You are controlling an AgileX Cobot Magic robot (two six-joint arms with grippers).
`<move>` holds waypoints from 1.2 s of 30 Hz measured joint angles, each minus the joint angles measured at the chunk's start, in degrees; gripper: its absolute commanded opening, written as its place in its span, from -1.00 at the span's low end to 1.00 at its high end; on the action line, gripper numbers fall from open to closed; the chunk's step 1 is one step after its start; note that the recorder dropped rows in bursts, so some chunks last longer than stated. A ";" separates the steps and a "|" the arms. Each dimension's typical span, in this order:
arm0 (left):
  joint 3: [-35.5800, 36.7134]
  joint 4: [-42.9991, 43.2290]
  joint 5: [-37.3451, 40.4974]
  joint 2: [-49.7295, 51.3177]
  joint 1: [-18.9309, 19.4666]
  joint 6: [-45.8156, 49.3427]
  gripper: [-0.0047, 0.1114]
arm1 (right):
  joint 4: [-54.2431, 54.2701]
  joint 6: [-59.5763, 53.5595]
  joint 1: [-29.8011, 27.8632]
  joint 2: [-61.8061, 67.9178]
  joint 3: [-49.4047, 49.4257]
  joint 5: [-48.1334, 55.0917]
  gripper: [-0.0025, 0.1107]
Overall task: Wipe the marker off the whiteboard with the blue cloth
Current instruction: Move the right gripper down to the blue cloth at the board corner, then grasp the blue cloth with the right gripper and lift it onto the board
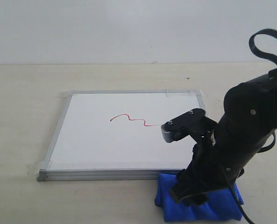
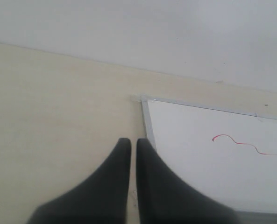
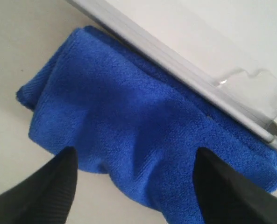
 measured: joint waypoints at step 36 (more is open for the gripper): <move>0.00 0.00 0.00 0.00 0.00 0.00 -0.84 | -3.33 4.55 0.00 -8.02 -4.04 -1.15 -0.96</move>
